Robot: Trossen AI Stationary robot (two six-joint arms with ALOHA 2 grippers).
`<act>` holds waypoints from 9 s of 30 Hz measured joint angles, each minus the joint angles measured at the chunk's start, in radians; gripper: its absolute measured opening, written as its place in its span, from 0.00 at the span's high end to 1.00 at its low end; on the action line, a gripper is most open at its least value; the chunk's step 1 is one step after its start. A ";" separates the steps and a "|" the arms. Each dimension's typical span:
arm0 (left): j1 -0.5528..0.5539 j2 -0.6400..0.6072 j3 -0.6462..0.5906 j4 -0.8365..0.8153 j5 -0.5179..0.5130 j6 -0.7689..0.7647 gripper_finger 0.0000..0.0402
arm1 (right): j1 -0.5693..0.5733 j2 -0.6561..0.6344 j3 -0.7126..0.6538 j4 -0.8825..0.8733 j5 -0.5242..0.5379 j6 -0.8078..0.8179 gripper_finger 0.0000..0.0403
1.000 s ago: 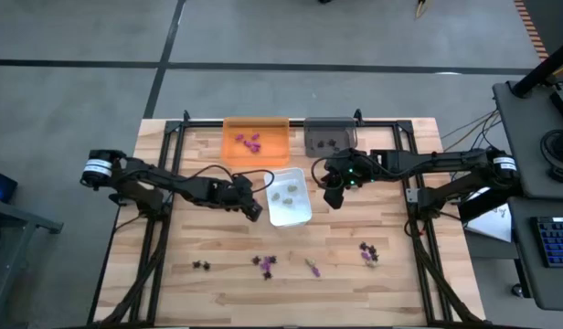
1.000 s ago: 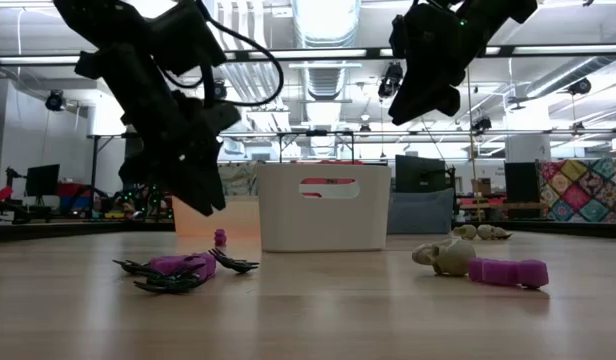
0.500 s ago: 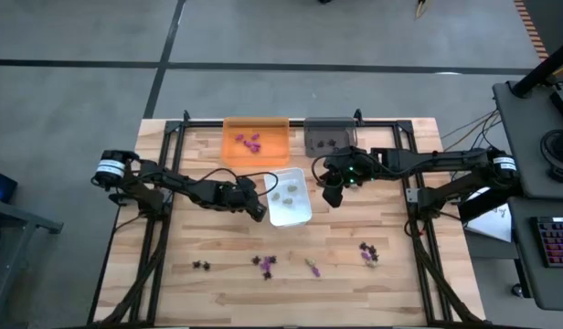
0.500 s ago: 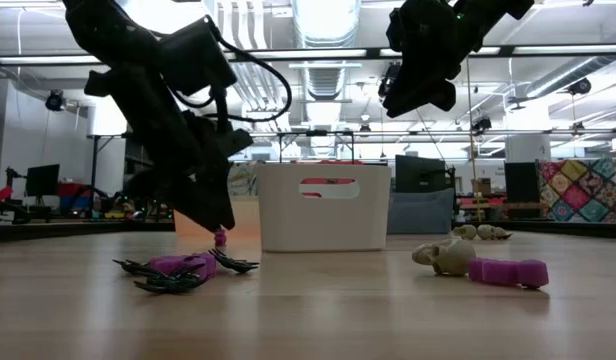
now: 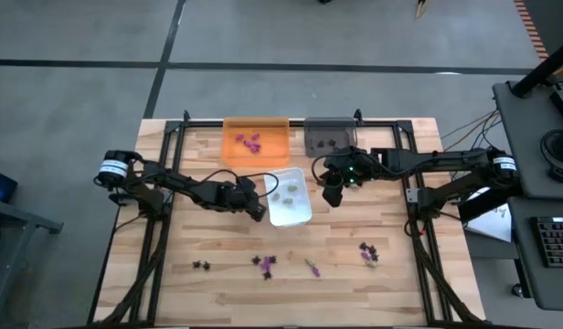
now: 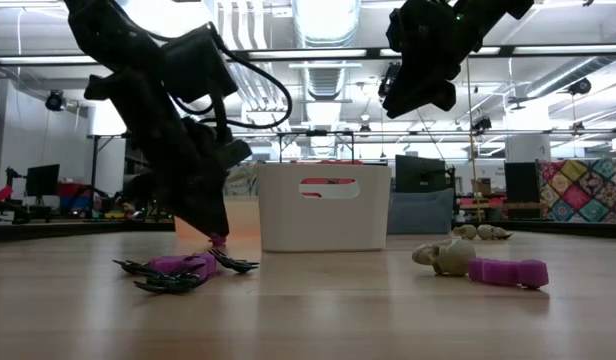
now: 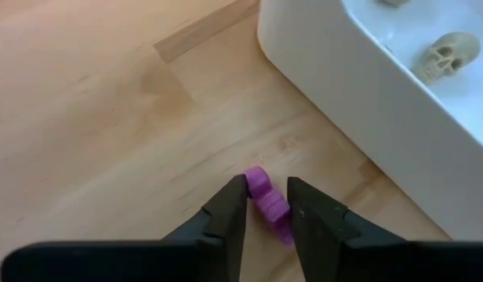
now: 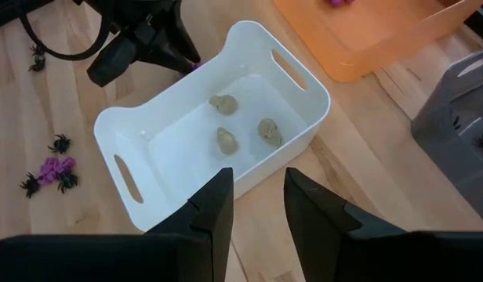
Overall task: Sort Halloween decoration
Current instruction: Put the purple skeleton toy into the orange bin, then put the black spider toy into the black bin
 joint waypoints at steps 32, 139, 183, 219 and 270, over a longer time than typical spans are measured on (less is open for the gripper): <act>-0.002 -0.162 -0.004 -0.197 0.035 0.144 1.00 | 0.002 0.000 0.000 -0.006 -0.001 -0.001 0.74; 0.182 -0.199 0.302 -0.035 0.147 0.882 0.81 | 0.233 0.003 -0.002 -0.051 -0.001 0.300 0.74; -0.021 -0.305 0.096 0.372 0.147 0.937 0.81 | 0.569 0.373 0.000 -0.472 -0.166 0.884 0.74; -0.021 -0.305 0.095 0.372 0.147 0.936 0.81 | 0.569 0.461 0.001 -0.447 -0.134 0.852 0.86; -0.021 -0.304 0.095 0.372 0.148 0.932 0.81 | 0.551 0.297 -0.001 -0.449 -0.083 0.672 0.85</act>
